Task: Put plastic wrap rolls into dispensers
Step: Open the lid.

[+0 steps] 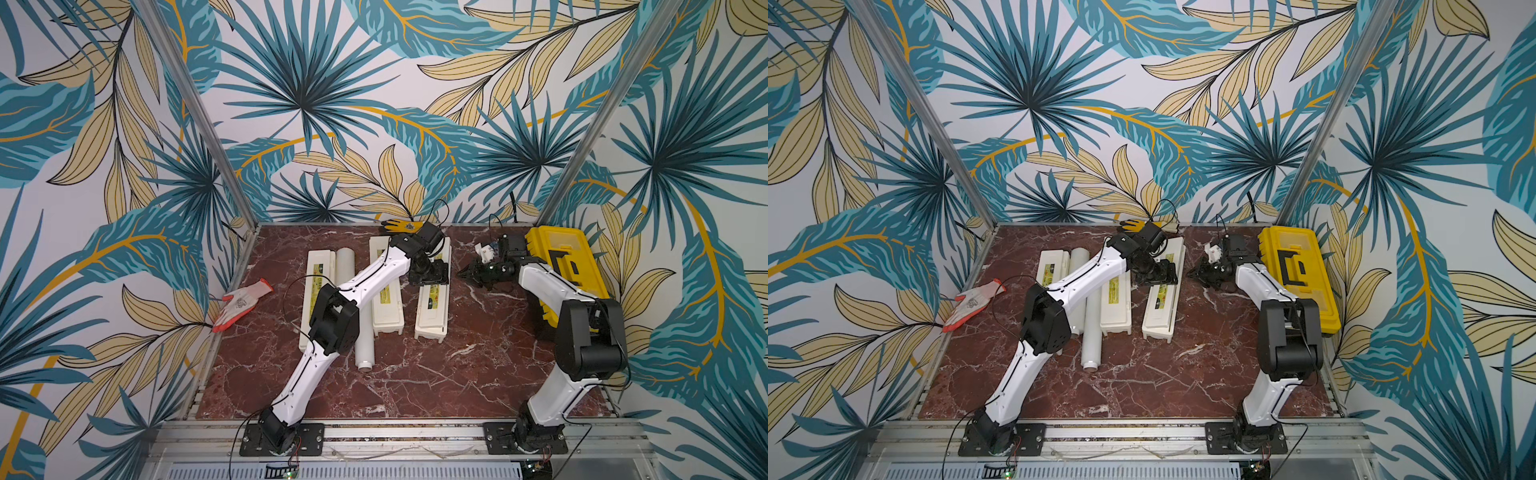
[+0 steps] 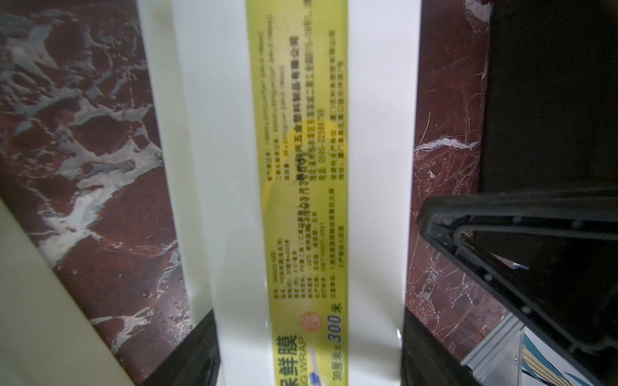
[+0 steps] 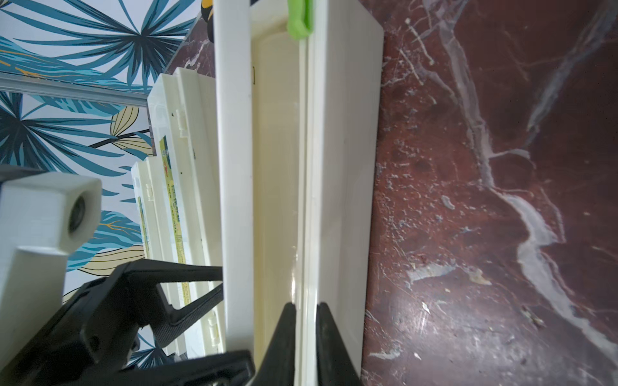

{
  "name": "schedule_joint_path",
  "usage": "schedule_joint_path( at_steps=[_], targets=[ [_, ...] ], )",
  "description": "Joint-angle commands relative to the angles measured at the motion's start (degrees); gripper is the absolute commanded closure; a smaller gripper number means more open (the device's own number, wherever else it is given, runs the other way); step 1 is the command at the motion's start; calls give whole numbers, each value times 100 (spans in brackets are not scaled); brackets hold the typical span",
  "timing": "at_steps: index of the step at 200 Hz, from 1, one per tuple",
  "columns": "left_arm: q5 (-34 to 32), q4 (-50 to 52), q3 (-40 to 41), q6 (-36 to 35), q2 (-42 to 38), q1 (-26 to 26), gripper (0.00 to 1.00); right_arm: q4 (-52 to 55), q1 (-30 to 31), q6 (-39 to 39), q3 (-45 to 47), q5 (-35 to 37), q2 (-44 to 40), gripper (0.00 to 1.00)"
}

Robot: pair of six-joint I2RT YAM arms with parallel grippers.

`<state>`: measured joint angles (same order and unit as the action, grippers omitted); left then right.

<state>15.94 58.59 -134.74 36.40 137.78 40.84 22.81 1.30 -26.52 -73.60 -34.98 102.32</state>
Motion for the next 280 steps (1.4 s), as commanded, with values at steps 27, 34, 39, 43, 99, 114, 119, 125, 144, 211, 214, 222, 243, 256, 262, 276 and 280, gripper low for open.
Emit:
schedule_joint_path(
  at_steps=[27, 34, 39, 43, 99, 114, 119, 125, 144, 211, 214, 222, 243, 256, 262, 276, 280],
  targets=[
    [485, 38, 176, -479, -270, -72, 38, 306, 287, 103, -620, -4, 500, 87],
    [516, 40, 176, -493, -277, -86, 38, 314, 352, 112, -681, 25, 569, 87],
    [539, 38, 184, -494, -284, -100, 38, 341, 397, 102, -726, 56, 621, 87],
    [554, 38, 185, -500, -282, -110, 38, 367, 432, 104, -775, 61, 673, 87],
    [639, 17, 193, -657, -559, -243, 12, -12, 619, -224, -761, 108, 683, 87],
    [661, 5, 172, -690, -641, -295, 9, -146, 641, -338, -784, 27, 725, 87],
    [670, 4, 167, -702, -674, -311, 7, -183, 663, -368, -794, 10, 735, 87],
    [646, -1, 167, -711, -721, -337, 6, -246, 691, -394, -804, -17, 742, 87],
    [410, 12, 208, -783, -985, -425, 1, -416, 823, -481, -891, -43, 786, 87],
    [-2148, 1, 1196, -1179, -2598, -551, 0, 370, 1241, -225, -1588, 442, 1229, 85],
    [-2216, -1, 1244, -1194, -2645, -551, 0, 428, 1241, -197, -1587, 503, 1217, 85],
    [-2348, -5, 1356, -1243, -2746, -551, 0, 572, 1245, -121, -1572, 713, 1147, 83],
    [-2490, -3, 1645, -1263, -2884, -564, 0, 940, 1215, 137, -1517, 1329, 865, 77],
    [-2465, -4, 1790, -1242, -2905, -568, 0, 1297, 1176, 265, -1519, 1861, 687, 73],
    [-2456, -14, 1854, -1226, -2914, -571, 0, 1438, 1150, 311, -1509, 2101, 599, 71],
    [-2456, -19, 1983, -1214, -2925, -577, 0, 1734, 1101, 399, -1473, 2536, 462, 65],
    [-2456, -31, 2021, -1214, -2924, -583, 0, 1817, 1088, 421, -1473, 2629, 447, 65]
  ],
)
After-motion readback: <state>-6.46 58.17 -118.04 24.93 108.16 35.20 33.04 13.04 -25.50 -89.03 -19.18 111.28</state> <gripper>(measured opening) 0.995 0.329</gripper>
